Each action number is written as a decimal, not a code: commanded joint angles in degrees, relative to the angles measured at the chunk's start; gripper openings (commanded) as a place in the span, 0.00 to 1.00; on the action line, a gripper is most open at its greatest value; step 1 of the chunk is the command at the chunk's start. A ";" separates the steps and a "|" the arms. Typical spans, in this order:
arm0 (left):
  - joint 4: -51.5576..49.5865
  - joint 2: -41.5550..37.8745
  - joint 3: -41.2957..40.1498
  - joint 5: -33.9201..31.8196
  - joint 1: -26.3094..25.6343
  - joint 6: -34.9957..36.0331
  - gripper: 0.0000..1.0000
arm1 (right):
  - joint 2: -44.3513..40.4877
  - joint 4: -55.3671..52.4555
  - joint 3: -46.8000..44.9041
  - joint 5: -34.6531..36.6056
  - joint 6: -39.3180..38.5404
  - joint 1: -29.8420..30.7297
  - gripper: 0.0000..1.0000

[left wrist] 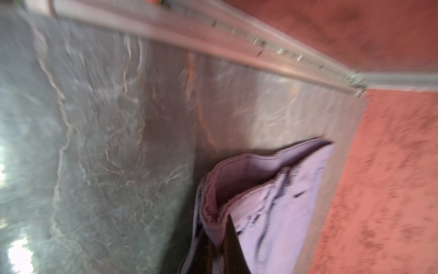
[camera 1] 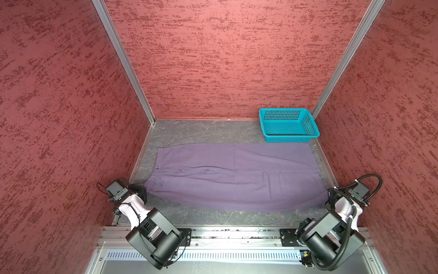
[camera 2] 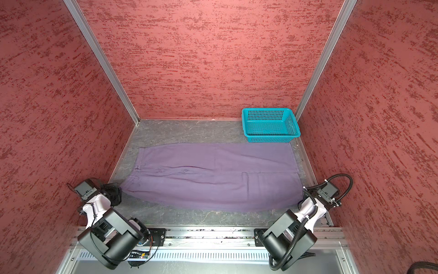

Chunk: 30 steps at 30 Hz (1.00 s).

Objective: Fold and stack the trousers
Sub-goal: Fold the trousers at the center of the table.

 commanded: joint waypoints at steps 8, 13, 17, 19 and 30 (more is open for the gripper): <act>-1.90 -0.47 12.79 7.06 6.12 -3.97 0.00 | -4.89 1.85 5.33 -1.44 0.50 0.05 0.00; 0.67 0.28 15.72 5.54 1.60 -5.33 0.00 | -4.74 4.70 7.59 -3.73 4.44 0.60 0.00; 1.03 2.93 20.68 0.20 -6.04 -5.33 0.00 | -3.71 8.07 12.28 -2.87 7.19 3.61 0.00; 1.79 4.52 22.55 -1.72 -8.66 -6.10 0.00 | -2.33 8.00 15.41 -1.04 6.67 6.04 0.00; 5.14 12.22 27.54 -6.64 -14.32 -5.51 0.00 | 9.11 10.32 23.95 3.37 4.96 13.47 0.00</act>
